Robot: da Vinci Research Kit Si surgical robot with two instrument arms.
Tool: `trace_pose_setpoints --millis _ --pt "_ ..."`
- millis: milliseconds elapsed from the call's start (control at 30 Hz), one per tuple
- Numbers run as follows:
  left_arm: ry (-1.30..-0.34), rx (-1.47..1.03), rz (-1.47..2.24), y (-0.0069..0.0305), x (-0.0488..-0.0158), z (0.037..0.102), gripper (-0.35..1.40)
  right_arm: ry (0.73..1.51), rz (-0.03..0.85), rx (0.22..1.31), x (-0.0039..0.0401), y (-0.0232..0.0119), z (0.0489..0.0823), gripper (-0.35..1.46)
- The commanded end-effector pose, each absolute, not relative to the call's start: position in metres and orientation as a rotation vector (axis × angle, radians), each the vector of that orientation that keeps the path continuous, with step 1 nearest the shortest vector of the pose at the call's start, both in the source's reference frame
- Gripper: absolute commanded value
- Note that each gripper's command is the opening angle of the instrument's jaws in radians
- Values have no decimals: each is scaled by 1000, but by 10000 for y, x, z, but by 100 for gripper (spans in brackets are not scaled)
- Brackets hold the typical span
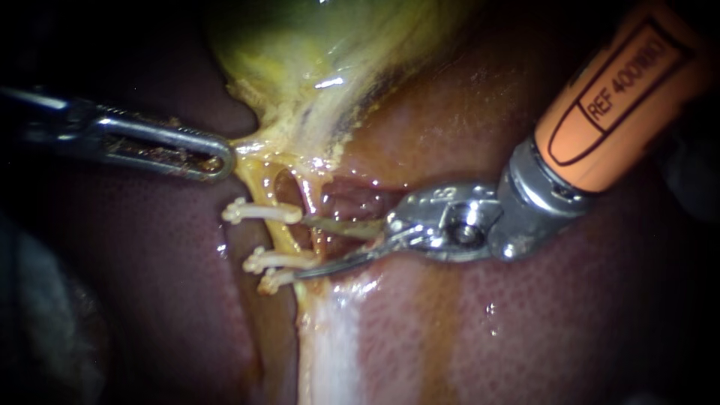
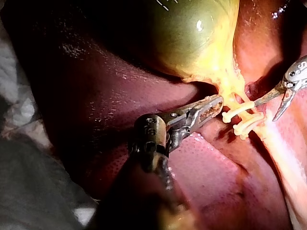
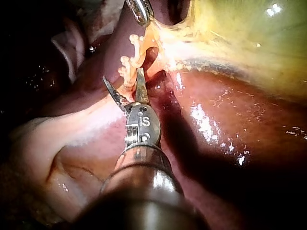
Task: Go to the cutting position left tube
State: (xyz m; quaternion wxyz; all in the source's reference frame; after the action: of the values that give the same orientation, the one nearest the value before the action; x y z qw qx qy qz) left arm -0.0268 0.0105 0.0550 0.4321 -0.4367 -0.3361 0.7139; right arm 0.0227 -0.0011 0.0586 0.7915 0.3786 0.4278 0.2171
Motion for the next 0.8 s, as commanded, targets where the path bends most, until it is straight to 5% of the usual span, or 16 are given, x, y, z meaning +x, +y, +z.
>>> trace_pose_setpoints --millis 33,800 --pt "-838 -1089 1780 105 -268 549 -35 920 467 814 229 -12 587 123" --pt "-838 -1089 1780 104 -267 549 -35 915 450 817 237 -13 618 125"
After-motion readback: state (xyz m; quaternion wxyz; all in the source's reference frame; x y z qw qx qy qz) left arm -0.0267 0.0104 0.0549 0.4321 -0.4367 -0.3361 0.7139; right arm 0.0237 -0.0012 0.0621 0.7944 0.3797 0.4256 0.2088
